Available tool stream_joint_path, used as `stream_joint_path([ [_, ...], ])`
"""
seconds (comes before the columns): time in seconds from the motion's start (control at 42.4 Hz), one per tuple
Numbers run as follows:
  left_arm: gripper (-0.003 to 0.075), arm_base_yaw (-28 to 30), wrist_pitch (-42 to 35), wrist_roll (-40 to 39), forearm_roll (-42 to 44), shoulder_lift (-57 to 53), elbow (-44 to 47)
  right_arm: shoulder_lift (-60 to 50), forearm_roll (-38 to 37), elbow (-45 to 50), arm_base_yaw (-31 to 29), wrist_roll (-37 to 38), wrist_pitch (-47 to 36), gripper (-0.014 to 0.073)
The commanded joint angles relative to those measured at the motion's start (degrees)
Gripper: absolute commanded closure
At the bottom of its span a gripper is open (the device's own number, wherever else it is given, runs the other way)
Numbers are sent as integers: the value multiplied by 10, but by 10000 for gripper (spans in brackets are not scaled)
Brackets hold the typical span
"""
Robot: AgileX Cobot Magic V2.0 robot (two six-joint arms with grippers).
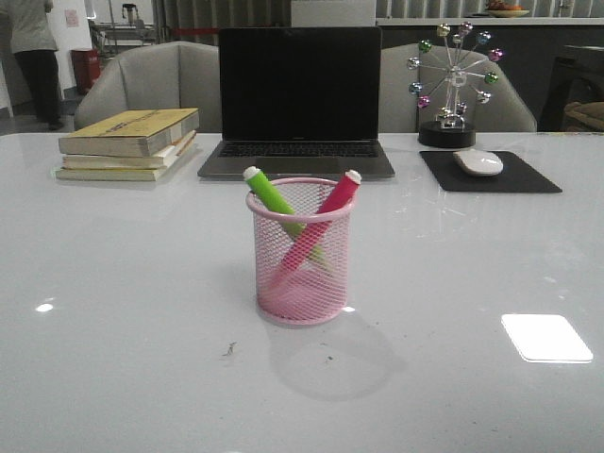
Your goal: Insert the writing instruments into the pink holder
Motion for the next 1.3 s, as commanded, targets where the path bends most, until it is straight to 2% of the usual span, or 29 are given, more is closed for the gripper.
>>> stream_joint_path([
  [0.0,621,-2,-41,-6,-1,0,-15,1,-10,-14,-1,-2,-36,536],
  [0.66,627,-2,-43,-4,-9,0,-15,1,-15,-14,-1,-2,-31,536],
  [0.801,627,6,-75,-4,28,-8,-6,1,-15,-14,-1,-2,-31,536],
  [1.037,627,174,-237,-4,-2,-95,88,1,-15,-14,-1,-2,-30,536],
  [1.272,627,296,-372,-4,-51,-236,211,1,-15,-14,-1,-2,-30,536],
])
